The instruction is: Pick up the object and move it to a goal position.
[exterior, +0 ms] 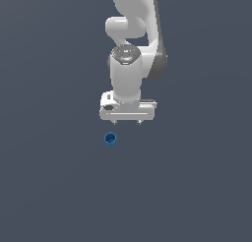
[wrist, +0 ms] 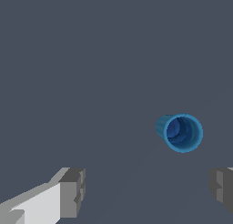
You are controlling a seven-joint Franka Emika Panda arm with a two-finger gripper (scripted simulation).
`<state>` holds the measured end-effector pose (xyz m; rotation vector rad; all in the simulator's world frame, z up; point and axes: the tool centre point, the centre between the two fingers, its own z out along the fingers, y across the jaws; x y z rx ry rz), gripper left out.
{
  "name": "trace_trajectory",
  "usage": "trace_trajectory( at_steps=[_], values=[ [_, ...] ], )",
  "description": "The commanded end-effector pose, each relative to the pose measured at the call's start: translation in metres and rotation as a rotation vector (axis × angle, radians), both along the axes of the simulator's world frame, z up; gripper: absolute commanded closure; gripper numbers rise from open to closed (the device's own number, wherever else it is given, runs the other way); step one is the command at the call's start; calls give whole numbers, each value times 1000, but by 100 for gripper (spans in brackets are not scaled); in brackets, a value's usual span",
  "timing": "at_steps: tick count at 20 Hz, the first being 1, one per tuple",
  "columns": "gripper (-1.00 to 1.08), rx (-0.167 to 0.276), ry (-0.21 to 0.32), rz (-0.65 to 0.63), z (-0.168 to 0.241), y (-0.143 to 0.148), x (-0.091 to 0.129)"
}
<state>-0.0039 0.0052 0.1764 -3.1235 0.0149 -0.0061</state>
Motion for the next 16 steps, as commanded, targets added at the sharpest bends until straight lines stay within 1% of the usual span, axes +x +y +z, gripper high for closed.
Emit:
trace_trajectory(
  at_steps=[1, 10, 16],
  values=[
    [-92, 0, 0, 0, 0, 0, 0],
    [-92, -23, -13, -7, 18, -11, 0],
    [-92, -23, -13, -8, 18, -11, 0]
  ],
)
